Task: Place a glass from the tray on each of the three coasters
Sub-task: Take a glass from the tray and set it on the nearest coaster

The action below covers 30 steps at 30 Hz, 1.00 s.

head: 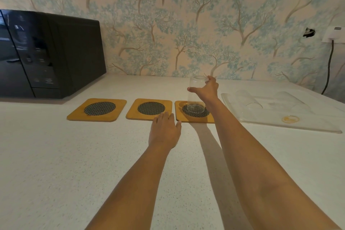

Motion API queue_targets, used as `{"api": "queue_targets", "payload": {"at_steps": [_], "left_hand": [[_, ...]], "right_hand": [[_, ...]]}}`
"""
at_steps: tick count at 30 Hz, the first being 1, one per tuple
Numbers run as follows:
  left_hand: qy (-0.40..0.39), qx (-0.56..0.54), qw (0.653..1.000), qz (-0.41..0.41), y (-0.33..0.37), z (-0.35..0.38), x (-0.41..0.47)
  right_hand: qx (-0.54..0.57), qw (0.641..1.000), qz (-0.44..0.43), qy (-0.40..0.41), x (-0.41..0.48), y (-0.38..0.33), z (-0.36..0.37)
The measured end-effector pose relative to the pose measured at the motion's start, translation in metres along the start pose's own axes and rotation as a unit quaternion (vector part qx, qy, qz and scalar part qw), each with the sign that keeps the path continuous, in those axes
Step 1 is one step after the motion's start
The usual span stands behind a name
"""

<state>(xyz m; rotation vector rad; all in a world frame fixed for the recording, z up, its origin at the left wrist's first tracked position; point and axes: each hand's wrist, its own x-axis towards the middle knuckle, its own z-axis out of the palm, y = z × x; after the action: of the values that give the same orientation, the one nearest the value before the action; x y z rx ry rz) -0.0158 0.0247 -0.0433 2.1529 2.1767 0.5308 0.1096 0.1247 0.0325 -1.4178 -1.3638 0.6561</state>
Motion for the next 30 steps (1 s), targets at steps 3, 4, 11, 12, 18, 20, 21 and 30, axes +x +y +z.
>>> {"api": "queue_targets", "payload": {"at_steps": [3, 4, 11, 12, 18, 20, 21, 30], "left_hand": [[0.002, -0.002, 1.000, 0.003, 0.000, 0.000, 0.000], [0.002, -0.004, 1.000, 0.003, 0.000, 0.000, 0.000], [-0.002, 0.002, 1.000, 0.004, -0.001, 0.001, 0.000], [-0.002, 0.001, 1.000, 0.004, -0.001, 0.001, 0.000], [0.001, -0.007, 1.000, 0.003, -0.001, 0.001, 0.000], [0.005, -0.012, 1.000, 0.003, 0.000, 0.000, 0.000], [0.009, -0.015, 1.000, 0.004, 0.000, 0.000, -0.001], [0.065, 0.014, 0.997, 0.044, 0.004, -0.004, -0.009]], "right_hand": [[0.003, 1.000, -0.001, -0.003, -0.002, 0.002, -0.003], [0.006, 1.000, -0.001, -0.006, -0.002, 0.002, -0.004], [0.027, 1.000, 0.003, -0.009, -0.004, 0.001, -0.007], [0.029, 1.000, 0.003, -0.009, -0.004, 0.002, -0.007], [0.033, 0.999, -0.007, -0.024, -0.008, 0.006, -0.008], [0.041, 0.999, -0.008, -0.027, -0.012, 0.008, -0.011], [0.047, 0.999, -0.008, -0.025, -0.014, 0.009, -0.013], [0.085, 0.988, -0.027, 0.129, -0.048, 0.025, -0.050]]}}
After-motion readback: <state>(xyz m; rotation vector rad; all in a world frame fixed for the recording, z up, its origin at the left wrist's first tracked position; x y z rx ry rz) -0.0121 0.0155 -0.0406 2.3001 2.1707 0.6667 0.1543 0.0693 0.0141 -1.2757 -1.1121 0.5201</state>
